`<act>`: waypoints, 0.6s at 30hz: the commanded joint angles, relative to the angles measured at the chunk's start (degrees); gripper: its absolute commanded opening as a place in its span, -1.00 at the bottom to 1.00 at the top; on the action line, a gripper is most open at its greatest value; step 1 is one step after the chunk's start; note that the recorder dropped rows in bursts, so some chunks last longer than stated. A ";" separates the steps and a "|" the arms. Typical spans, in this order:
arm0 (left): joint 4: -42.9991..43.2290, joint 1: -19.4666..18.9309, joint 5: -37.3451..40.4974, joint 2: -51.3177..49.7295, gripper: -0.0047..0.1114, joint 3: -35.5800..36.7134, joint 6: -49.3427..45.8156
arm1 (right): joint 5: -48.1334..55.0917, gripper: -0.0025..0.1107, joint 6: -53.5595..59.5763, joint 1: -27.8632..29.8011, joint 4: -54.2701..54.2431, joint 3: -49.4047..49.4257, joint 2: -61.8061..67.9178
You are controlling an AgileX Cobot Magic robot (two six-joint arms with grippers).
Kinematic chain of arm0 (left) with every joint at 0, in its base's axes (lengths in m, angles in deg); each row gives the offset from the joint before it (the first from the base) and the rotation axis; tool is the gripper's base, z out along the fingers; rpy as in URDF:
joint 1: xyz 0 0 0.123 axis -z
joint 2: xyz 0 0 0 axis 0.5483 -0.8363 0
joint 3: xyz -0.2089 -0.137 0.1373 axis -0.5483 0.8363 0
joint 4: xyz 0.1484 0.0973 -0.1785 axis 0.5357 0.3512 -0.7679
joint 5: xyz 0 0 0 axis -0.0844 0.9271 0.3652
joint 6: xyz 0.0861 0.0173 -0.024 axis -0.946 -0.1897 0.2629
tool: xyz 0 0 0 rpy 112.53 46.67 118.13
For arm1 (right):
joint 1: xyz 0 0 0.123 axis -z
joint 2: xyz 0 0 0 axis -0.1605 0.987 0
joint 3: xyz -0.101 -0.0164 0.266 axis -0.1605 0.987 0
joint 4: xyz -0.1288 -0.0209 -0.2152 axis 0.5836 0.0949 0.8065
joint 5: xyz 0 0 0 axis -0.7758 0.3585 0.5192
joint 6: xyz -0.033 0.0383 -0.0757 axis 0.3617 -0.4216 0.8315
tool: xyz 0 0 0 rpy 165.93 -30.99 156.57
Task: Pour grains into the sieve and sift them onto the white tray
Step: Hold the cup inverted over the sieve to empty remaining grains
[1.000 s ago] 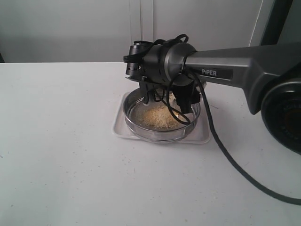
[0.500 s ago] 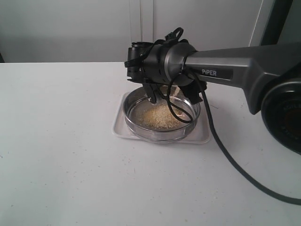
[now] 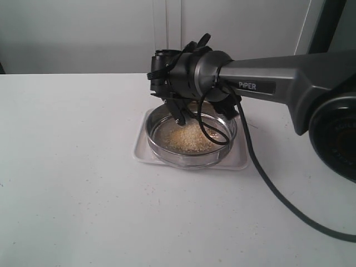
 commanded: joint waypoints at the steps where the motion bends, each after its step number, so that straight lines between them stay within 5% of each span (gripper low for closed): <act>1: -0.33 -0.23 0.18 0.26 -0.92 0.50 0.09 | -1.25 -0.96 0.67 -0.05 1.14 -0.50 -0.44; 18: -0.33 -0.23 0.18 0.26 -0.92 0.50 0.09 | -4.40 -0.96 4.09 -0.05 -3.21 -0.50 -0.44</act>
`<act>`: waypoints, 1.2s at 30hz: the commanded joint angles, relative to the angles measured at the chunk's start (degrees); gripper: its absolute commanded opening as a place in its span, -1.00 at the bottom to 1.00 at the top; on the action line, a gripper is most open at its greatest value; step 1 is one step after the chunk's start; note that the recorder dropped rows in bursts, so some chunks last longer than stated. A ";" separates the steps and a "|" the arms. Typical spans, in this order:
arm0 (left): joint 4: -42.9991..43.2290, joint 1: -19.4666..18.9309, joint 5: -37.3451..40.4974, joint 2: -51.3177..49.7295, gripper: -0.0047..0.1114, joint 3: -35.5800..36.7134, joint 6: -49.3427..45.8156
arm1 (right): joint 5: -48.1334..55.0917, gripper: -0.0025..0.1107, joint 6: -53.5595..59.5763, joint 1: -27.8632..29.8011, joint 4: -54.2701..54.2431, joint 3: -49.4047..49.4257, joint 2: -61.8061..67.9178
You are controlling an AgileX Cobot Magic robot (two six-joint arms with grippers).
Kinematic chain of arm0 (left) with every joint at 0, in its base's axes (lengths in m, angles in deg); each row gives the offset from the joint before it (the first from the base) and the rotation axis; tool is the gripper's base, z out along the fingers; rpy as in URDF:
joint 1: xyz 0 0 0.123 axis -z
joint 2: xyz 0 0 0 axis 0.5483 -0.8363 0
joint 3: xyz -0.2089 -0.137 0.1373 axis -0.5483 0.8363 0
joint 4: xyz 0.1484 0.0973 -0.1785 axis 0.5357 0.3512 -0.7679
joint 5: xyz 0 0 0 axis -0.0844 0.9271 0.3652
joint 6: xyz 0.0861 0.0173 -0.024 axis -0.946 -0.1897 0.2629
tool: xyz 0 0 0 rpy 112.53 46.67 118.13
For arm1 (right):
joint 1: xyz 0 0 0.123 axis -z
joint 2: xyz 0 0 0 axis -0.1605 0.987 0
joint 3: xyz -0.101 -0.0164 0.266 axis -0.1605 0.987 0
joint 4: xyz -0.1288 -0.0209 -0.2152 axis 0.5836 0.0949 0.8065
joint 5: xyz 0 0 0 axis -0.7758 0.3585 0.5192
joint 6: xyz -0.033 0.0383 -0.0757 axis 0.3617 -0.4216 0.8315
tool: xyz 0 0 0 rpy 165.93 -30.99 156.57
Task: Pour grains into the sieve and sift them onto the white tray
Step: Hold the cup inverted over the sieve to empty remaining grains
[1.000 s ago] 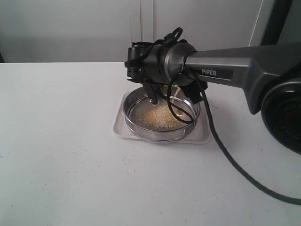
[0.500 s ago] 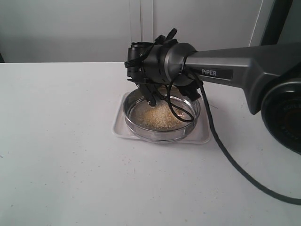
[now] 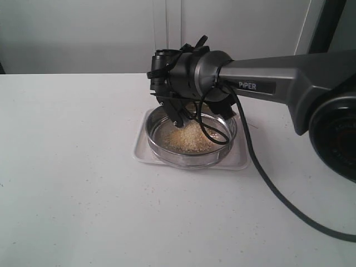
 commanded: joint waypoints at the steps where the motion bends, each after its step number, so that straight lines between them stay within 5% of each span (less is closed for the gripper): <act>1: -0.33 -0.23 0.18 0.26 -0.92 0.50 0.09 | -1.38 -0.96 1.07 -0.16 -1.48 -0.50 -0.44; 36: -0.33 -0.23 0.18 0.26 -0.92 0.50 0.09 | 3.31 -0.96 -4.20 -0.27 -5.46 -0.50 -0.99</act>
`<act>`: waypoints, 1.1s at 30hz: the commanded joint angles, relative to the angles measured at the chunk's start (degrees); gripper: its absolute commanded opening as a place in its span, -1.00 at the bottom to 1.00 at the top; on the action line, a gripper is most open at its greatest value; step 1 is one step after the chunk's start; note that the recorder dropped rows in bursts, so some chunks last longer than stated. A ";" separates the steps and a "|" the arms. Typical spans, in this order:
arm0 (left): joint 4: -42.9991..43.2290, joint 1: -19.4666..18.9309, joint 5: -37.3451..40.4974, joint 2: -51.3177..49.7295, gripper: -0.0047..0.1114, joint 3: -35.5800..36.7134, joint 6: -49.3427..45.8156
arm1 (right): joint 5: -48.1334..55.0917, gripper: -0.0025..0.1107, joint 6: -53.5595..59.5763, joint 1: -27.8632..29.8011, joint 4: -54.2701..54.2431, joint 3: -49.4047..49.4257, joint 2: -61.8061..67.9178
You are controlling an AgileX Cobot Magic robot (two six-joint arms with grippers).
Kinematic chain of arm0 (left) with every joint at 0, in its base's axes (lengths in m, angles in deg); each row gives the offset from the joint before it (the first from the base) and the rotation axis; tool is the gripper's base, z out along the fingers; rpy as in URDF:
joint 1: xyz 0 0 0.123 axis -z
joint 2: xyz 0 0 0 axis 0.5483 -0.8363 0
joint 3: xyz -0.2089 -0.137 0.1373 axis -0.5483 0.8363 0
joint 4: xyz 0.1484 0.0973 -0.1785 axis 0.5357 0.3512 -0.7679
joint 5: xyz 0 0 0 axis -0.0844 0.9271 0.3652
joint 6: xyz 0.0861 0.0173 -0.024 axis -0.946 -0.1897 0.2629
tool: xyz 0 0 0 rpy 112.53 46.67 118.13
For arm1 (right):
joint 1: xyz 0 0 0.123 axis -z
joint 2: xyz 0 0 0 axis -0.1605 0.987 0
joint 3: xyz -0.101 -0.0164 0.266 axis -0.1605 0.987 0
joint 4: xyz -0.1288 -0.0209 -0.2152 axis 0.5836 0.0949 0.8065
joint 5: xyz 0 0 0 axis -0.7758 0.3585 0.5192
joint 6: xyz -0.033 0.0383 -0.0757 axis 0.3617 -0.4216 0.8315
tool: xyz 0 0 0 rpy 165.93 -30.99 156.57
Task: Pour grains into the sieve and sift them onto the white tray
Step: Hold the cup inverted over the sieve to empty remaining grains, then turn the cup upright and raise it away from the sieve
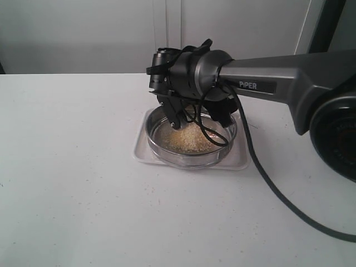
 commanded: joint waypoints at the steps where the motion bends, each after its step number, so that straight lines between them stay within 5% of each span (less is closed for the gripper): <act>1: -0.33 -0.23 0.18 0.26 -0.92 0.50 0.09 | 0.81 -0.96 -0.76 -0.18 -2.09 -0.50 -0.89; 33: -0.33 -0.23 0.18 0.26 -0.92 0.50 0.09 | -2.32 -0.96 -16.29 -0.08 -10.45 -0.50 -2.72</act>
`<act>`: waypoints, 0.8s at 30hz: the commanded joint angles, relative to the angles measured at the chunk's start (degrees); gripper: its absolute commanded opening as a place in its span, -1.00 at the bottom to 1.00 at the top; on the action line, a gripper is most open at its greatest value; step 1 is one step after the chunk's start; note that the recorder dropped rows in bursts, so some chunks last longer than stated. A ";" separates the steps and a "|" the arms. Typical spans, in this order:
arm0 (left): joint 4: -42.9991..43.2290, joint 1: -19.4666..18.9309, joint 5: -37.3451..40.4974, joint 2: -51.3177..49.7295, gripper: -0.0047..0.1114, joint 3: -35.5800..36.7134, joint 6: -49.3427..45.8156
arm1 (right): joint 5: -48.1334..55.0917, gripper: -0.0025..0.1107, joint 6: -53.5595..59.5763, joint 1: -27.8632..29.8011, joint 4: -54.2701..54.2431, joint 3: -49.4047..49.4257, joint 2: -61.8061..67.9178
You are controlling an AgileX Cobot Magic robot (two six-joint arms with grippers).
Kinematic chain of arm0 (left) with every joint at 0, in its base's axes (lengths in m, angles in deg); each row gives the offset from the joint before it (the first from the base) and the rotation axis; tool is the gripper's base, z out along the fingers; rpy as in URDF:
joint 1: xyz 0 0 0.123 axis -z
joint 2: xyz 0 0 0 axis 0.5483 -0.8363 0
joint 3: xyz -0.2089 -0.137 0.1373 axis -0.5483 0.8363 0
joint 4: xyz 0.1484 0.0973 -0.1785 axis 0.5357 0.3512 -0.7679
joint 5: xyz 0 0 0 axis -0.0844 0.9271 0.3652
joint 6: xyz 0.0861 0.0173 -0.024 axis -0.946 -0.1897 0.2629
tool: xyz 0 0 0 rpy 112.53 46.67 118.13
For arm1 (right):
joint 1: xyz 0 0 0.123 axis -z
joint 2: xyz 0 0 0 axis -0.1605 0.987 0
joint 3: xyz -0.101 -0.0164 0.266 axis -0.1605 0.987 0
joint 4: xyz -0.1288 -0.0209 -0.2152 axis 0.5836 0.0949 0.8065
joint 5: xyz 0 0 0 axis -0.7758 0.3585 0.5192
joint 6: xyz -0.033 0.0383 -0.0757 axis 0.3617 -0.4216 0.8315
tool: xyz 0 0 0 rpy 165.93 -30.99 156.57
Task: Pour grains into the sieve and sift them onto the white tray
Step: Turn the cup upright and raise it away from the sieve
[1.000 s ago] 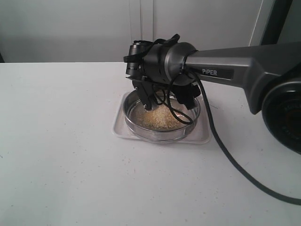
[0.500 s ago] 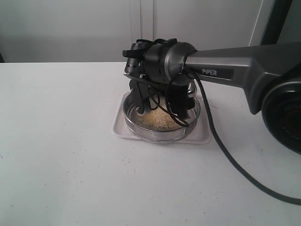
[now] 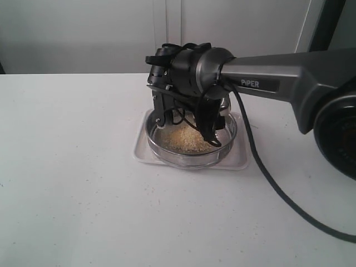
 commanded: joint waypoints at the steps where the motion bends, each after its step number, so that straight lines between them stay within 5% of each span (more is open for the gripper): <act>1: -0.33 -0.23 0.18 0.26 -0.92 0.50 0.09 | -1.97 -0.96 -4.40 -0.08 -0.19 -0.50 -2.54; 14: -0.33 -0.23 0.18 0.26 -0.92 0.50 0.09 | -7.77 -0.96 -6.04 0.17 -12.47 -0.50 -7.88; 24: -0.33 -0.23 0.18 0.26 -0.92 0.50 0.09 | -14.88 -0.96 -4.38 6.83 -39.54 -0.50 -9.98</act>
